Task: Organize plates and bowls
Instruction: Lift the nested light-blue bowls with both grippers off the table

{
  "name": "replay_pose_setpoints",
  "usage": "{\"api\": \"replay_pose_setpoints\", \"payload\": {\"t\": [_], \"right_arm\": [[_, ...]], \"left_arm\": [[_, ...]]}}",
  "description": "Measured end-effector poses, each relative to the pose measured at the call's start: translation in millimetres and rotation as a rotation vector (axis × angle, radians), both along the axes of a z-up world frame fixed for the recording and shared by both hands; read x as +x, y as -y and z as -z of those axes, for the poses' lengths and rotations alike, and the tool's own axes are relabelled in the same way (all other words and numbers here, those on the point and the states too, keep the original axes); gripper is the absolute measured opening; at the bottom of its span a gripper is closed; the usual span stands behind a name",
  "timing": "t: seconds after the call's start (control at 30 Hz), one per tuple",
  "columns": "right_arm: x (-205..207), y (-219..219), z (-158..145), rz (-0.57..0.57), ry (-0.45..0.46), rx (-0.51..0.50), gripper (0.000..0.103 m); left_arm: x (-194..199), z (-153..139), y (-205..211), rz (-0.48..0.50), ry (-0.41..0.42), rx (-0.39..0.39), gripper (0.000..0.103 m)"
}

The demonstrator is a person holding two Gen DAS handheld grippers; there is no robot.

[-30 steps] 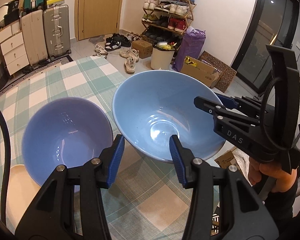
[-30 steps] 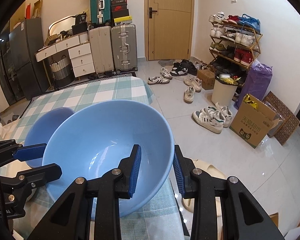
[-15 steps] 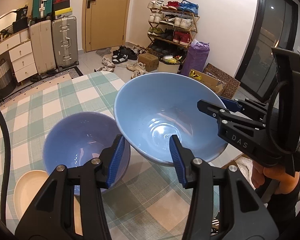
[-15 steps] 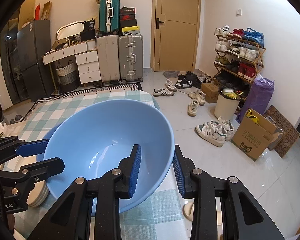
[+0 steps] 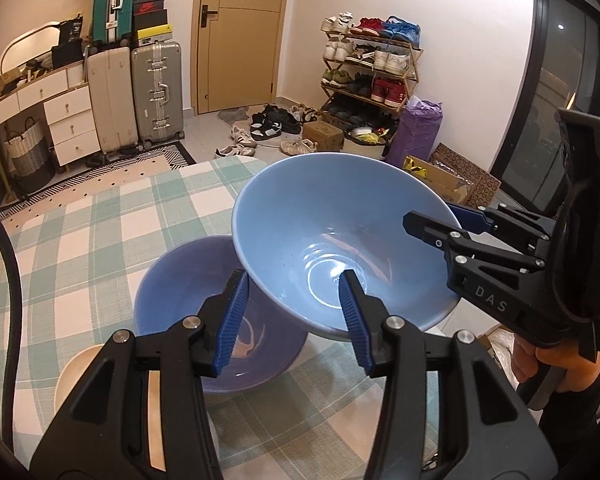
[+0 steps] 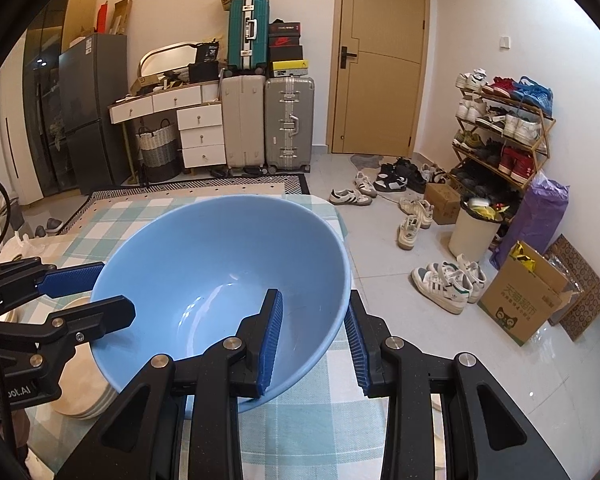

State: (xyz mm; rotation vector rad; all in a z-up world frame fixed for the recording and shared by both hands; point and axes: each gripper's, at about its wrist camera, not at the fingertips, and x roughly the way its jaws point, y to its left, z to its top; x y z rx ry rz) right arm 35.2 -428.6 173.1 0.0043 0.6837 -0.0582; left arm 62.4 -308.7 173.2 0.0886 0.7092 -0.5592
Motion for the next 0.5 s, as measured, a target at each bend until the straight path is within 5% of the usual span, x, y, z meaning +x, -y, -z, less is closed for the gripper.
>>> {"api": "replay_pose_setpoints", "payload": {"t": [0.5], "right_arm": [[30.9, -41.9, 9.2, -0.082, -0.025, 0.001, 0.033]], "left_arm": [[21.1, 4.2, -47.2, -0.095, 0.007, 0.020, 0.044]]}}
